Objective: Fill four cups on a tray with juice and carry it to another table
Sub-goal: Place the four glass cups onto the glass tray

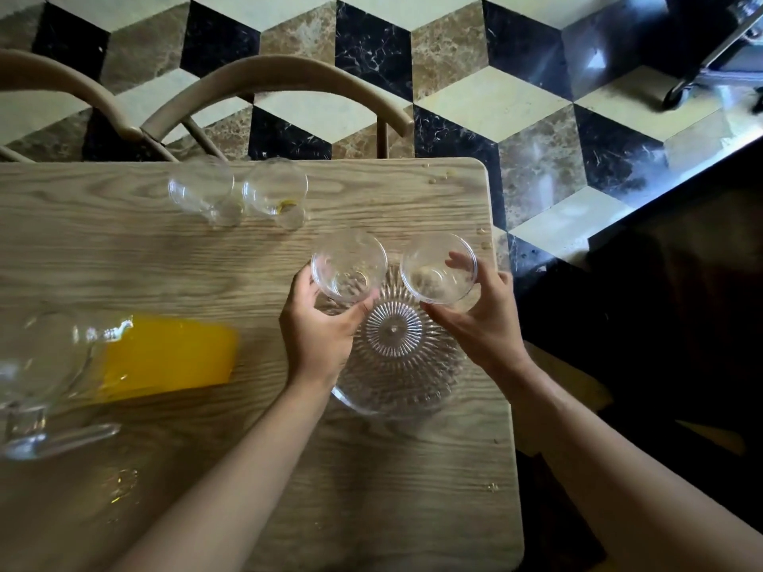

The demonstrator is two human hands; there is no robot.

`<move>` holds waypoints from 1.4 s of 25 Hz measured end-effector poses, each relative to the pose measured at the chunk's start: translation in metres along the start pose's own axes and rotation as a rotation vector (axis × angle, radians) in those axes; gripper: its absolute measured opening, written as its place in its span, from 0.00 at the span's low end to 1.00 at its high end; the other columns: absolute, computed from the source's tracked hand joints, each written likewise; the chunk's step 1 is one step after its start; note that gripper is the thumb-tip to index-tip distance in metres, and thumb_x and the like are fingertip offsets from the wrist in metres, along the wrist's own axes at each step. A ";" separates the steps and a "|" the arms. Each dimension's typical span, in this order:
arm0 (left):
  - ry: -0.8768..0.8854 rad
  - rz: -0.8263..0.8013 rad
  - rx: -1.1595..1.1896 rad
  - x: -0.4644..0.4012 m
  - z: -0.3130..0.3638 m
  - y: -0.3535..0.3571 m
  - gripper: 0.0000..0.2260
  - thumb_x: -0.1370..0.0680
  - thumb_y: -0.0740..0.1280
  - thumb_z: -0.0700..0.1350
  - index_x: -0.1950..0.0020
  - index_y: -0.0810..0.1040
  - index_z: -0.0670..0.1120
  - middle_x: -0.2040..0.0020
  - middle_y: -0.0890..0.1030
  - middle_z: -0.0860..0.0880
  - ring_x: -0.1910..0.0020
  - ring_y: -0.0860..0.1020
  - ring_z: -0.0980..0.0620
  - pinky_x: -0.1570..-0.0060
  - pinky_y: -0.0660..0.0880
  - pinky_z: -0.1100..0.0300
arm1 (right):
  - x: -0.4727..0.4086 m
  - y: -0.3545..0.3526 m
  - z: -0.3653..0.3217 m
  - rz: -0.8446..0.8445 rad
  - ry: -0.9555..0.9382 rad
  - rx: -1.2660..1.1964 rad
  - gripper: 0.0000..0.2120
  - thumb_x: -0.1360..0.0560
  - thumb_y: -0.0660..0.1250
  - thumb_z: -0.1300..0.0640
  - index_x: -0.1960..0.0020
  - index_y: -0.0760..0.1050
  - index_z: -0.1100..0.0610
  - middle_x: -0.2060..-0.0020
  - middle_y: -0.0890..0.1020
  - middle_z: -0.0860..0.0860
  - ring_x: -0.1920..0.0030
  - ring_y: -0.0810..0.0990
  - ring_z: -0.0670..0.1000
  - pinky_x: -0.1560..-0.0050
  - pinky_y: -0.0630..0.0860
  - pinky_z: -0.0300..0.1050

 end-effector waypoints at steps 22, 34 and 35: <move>-0.087 -0.079 0.093 0.021 -0.030 0.008 0.35 0.33 0.81 0.33 0.31 0.70 0.49 0.40 0.77 0.64 0.42 0.78 0.73 0.39 0.73 0.69 | 0.019 0.014 0.019 -0.025 0.036 0.057 0.38 0.38 0.77 0.39 0.30 0.75 0.48 0.39 0.80 0.41 0.40 0.70 0.49 0.35 0.72 0.58; -0.071 -0.126 -0.079 0.031 -0.029 -0.008 0.49 0.34 0.85 0.44 0.19 0.61 0.45 0.25 0.68 0.51 0.26 0.70 0.50 0.24 0.68 0.52 | 0.027 0.003 0.011 -0.091 0.056 0.153 0.56 0.38 0.83 0.41 0.18 0.59 0.54 0.28 0.74 0.52 0.31 0.70 0.53 0.28 0.66 0.58; -0.050 -0.124 -0.098 0.034 -0.023 -0.008 0.50 0.33 0.84 0.44 0.18 0.60 0.46 0.26 0.67 0.53 0.26 0.69 0.52 0.25 0.67 0.55 | 0.029 0.000 0.008 -0.091 0.043 0.145 0.58 0.39 0.81 0.39 0.18 0.57 0.56 0.27 0.73 0.53 0.30 0.70 0.54 0.27 0.66 0.60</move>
Point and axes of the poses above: each hand's wrist, its own x-axis away from the middle knuckle, its own y-axis out of the palm, z = x × y, the point moved 5 cm from there along -x, towards the middle knuckle
